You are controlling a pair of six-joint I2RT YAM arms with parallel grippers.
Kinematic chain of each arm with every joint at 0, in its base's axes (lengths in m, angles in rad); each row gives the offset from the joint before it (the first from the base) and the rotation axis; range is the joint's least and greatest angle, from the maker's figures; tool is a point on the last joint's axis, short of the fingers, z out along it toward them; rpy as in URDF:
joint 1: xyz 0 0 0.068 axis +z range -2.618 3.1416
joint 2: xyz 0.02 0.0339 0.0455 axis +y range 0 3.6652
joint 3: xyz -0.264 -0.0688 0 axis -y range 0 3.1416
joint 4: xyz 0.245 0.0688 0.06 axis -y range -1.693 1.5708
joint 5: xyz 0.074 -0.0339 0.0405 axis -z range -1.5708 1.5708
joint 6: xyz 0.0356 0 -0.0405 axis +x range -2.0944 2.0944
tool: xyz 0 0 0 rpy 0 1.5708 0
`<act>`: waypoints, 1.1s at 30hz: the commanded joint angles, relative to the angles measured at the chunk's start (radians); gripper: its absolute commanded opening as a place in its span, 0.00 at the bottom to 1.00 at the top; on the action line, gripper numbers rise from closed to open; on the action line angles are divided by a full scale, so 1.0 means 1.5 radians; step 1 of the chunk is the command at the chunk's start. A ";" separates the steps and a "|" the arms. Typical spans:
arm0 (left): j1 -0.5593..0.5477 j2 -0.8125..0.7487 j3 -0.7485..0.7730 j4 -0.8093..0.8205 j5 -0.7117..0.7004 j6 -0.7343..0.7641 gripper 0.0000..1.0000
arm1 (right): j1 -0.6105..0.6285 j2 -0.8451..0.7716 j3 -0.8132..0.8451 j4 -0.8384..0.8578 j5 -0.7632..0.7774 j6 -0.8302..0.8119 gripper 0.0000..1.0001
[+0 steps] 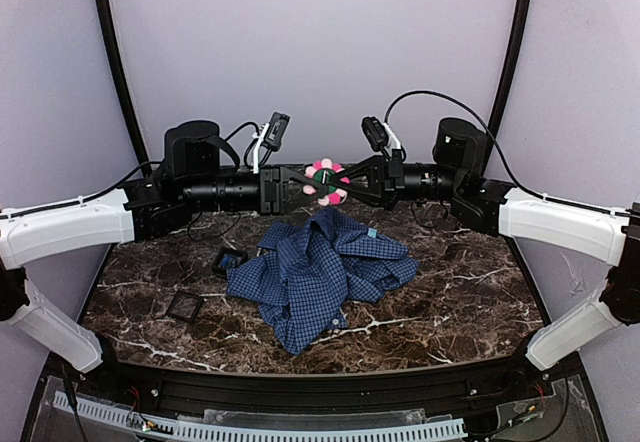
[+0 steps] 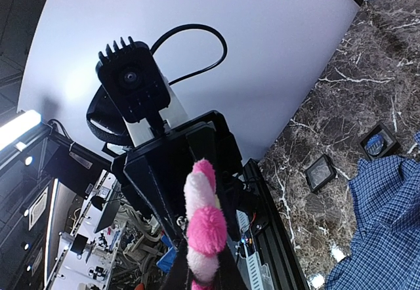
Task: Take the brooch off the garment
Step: Close the brooch.
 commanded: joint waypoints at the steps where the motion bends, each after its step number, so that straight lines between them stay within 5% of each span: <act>1: 0.006 -0.001 0.016 0.017 0.022 -0.003 0.24 | 0.004 0.011 -0.009 0.037 -0.028 0.006 0.00; 21: 0.020 0.058 0.062 0.024 0.156 -0.054 0.14 | 0.004 0.018 -0.011 0.045 -0.073 0.000 0.00; 33: 0.019 0.084 0.088 0.006 0.200 -0.064 0.24 | 0.004 0.026 -0.004 0.025 -0.092 -0.012 0.00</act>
